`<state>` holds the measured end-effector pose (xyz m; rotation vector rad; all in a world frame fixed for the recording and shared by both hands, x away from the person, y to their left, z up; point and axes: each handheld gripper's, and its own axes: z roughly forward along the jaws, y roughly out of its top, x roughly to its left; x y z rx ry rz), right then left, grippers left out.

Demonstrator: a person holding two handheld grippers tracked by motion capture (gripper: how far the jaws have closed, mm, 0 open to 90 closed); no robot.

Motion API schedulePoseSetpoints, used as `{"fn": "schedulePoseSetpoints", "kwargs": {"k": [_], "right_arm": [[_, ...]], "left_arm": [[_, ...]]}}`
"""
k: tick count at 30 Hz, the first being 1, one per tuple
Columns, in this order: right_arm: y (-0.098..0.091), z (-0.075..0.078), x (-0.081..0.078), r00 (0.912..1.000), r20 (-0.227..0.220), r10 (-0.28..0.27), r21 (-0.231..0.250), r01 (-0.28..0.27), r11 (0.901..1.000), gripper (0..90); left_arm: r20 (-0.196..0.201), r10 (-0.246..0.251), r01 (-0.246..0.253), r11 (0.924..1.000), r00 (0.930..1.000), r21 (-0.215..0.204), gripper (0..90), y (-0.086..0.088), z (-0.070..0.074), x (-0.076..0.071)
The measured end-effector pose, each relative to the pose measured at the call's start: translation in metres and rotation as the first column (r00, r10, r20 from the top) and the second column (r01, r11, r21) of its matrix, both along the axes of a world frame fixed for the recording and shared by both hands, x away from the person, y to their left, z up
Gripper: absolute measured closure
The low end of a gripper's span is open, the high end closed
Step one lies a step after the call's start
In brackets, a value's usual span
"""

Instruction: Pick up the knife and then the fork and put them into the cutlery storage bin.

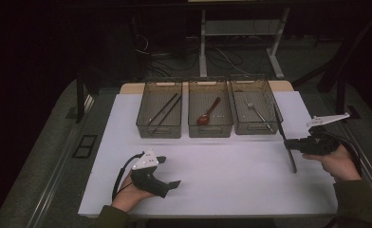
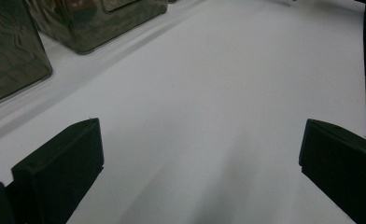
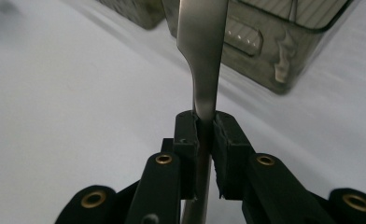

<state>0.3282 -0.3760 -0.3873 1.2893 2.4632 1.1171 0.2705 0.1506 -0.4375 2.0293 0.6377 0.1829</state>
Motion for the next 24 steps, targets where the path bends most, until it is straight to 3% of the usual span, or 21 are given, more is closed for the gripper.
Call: {"fn": "schedulePoseSetpoints", "kwargs": {"k": [4, 9, 11, 18, 24], "right_arm": [[-0.0016, -0.0010, -0.0015, 0.9997, 0.019, -0.013, 0.024, 0.013, 0.9996, 79.4], [-0.0035, -0.0018, -0.0034, 0.9969, 0.076, -0.023, 0.068, 0.018, 0.9975, 79.4], [-0.0039, -0.0011, -0.0043, 0.9936, 0.107, -0.036, 0.079, 0.027, 0.9965, 79.4], [-0.0022, -0.0011, -0.0038, 0.9875, 0.149, -0.053, 0.119, 0.036, 0.9923, 79.4], [0.0009, 0.0019, -0.0017, 0.9767, 0.202, -0.074, 0.157, 0.043, 0.9867, 79.4]], "left_arm": [[0.001, -0.001, 0.001, 1.0000, 1.0000, 0.000, 0.0, 0.0000, -0.0001, -0.0001], [0.002, -0.002, 0.002, 1.0000, 1.0000, 0.000, 0.0, 0.0000, 0.0000, -0.0001], [0.002, -0.002, 0.002, 1.0000, 1.0000, 0.001, 0.0, 0.0000, 0.0000, 0.0000], [0.003, -0.003, 0.003, 1.0000, 1.0000, 0.002, 0.0, 0.0002, 0.0001, 0.0000], [0.001, -0.002, 0.002, 1.0000, 1.0000, 0.002, 0.0, 0.0004, 0.0003, 0.0001]]}}
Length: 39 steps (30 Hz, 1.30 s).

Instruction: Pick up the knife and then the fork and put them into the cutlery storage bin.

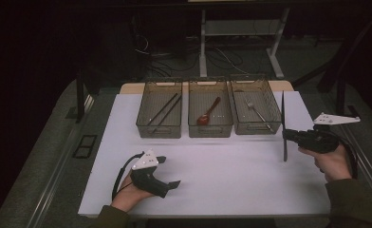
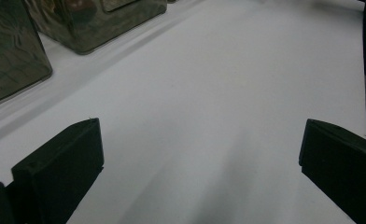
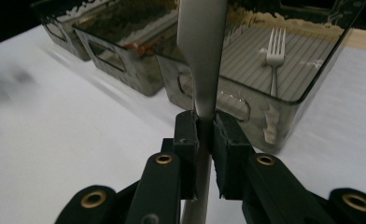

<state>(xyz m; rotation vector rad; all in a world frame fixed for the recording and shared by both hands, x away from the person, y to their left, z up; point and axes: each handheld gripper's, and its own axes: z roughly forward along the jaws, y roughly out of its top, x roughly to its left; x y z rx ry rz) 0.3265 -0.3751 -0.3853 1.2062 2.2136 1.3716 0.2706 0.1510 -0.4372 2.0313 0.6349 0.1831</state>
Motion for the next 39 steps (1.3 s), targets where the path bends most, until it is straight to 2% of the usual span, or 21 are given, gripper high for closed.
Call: {"fn": "schedulePoseSetpoints", "kwargs": {"k": [5, 15, 21, 31, 39], "right_arm": [[0.000, 0.005, 0.003, 0.9992, 0.031, -0.024, 0.040, 0.023, 0.9990, 79.4], [0.007, 0.023, 0.013, 0.9935, 0.100, -0.054, 0.053, 0.049, 0.9974, 79.4], [0.014, 0.036, 0.024, 0.9892, 0.131, -0.065, 0.057, 0.058, 0.9967, 79.4], [0.023, 0.058, 0.049, 0.9850, 0.152, -0.083, 0.028, 0.080, 0.9964, 79.3], [0.024, 0.066, 0.071, 0.9819, 0.148, -0.118, 0.019, 0.117, 0.9930, 79.3]], "left_arm": [[0.001, 0.002, -0.002, 1.0000, 1.0000, -0.001, 0.0, 0.000, 0.000, 0.000], [0.004, 0.004, -0.004, 1.0000, 1.0000, -0.007, 0.0, 0.001, 0.001, 0.000], [0.004, 0.006, -0.006, 0.9999, 1.0000, -0.012, 0.0, 0.002, 0.001, 0.000], [0.003, 0.005, -0.005, 0.9999, 1.0000, -0.013, 0.0, 0.002, 0.001, 0.000], [0.002, 0.003, -0.003, 0.9999, 1.0000, -0.015, 0.0, 0.002, 0.001, 0.000]]}}
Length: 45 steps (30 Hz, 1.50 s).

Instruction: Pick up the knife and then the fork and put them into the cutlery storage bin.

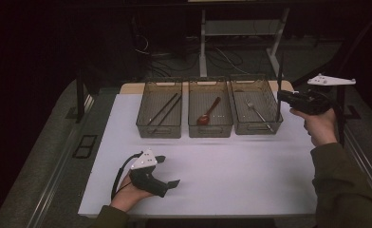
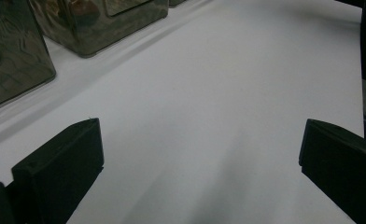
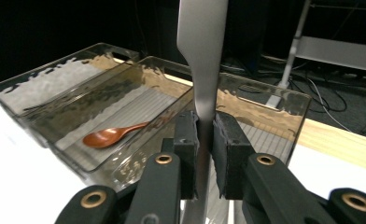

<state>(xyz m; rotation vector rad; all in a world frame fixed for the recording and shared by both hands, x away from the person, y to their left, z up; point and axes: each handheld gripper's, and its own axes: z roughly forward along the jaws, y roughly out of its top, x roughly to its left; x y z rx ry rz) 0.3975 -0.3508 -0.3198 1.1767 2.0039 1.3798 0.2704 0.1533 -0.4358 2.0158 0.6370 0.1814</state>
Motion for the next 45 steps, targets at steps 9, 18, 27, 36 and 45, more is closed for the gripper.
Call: {"fn": "schedulePoseSetpoints", "kwargs": {"k": [9, 18, 27, 36, 45], "right_arm": [[0.000, -0.006, 0.026, 0.9982, -0.033, -0.051, -0.042, 0.049, 0.9979, 79.3], [0.000, -0.022, 0.046, 0.9914, -0.091, -0.094, -0.081, 0.087, 0.9930, 79.3], [0.006, -0.039, 0.056, 0.9824, -0.163, -0.091, -0.154, 0.065, 0.9859, 79.3], [0.013, -0.048, 0.061, 0.9731, -0.214, -0.085, -0.229, 0.035, 0.9728, 79.3], [0.019, -0.058, 0.067, 0.9637, -0.257, -0.074, -0.275, 0.000, 0.9613, 79.3]], "left_arm": [[0.002, 0.000, 0.000, 1.0000, 1.0000, -0.003, 0.0, -0.001, -0.001, 0.000], [0.000, -0.003, 0.003, 1.0000, 1.0000, 0.000, 0.0, 0.000, 0.000, 0.000], [0.000, -0.004, 0.004, 1.0000, 1.0000, -0.002, 0.0, -0.001, 0.000, 0.000], [0.000, -0.004, 0.004, 1.0000, 1.0000, -0.001, 0.0, 0.000, 0.000, 0.000], [0.001, -0.004, 0.004, 1.0000, 1.0000, -0.002, 0.0, -0.001, -0.001, 0.000]]}}
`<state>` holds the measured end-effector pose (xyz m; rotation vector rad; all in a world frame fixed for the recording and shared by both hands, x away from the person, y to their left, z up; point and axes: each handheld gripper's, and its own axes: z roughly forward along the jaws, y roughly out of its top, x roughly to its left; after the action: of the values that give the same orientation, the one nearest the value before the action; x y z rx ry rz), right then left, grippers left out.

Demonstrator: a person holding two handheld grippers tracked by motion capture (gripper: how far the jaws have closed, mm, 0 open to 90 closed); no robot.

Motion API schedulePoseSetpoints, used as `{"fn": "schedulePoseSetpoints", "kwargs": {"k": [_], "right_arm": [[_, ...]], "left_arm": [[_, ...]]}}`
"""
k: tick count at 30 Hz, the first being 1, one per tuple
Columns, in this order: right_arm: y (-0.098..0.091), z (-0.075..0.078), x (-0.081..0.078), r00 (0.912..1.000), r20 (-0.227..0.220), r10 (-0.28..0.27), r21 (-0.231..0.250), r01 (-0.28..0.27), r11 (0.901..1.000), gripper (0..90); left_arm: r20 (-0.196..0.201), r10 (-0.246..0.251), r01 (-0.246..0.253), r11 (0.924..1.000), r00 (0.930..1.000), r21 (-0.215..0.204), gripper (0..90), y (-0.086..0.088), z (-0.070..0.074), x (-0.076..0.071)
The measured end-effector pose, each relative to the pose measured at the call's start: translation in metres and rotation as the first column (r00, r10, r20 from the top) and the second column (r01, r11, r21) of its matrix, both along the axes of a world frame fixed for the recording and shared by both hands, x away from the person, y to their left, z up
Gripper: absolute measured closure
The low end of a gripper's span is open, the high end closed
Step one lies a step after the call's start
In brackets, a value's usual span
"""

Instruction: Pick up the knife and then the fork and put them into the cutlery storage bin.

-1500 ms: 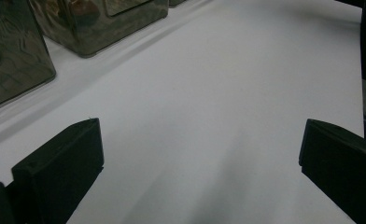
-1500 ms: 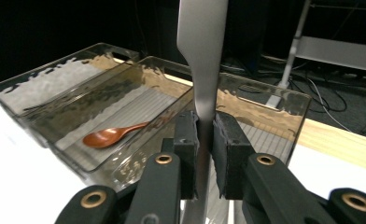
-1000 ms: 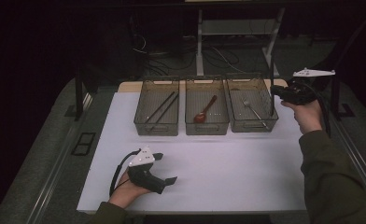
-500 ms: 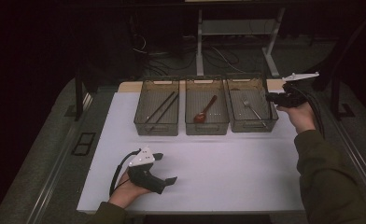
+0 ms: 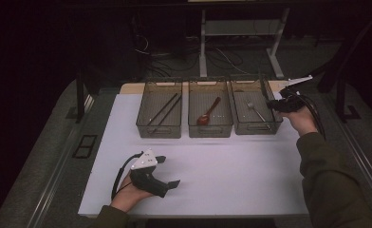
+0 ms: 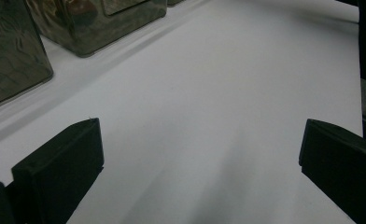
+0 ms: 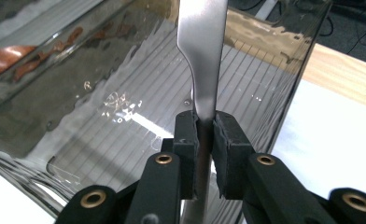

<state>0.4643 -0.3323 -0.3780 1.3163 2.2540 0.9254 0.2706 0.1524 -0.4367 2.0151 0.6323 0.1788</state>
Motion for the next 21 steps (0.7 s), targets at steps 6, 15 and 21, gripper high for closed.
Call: {"fn": "schedulePoseSetpoints", "kwargs": {"k": [6, 15, 21], "right_arm": [[0.003, -0.005, 0.005, 0.9995, -0.029, 0.009, -0.024, -0.010, 0.9997, 79.2], [0.011, -0.010, 0.009, 0.9981, -0.057, 0.025, -0.065, -0.028, 0.9975, 79.1], [0.019, -0.011, 0.013, 0.9957, -0.083, 0.042, -0.110, -0.051, 0.9926, 79.0]], "left_arm": [[-0.001, -0.002, 0.002, 1.0000, 1.0000, 0.002, 0.0, 0.000, 0.000, 0.000], [-0.001, -0.005, 0.005, 1.0000, 1.0000, 0.004, 0.0, 0.000, 0.000, 0.000], [-0.001, -0.005, 0.005, 1.0000, 1.0000, 0.003, 0.0, -0.001, 0.000, 0.000]]}}
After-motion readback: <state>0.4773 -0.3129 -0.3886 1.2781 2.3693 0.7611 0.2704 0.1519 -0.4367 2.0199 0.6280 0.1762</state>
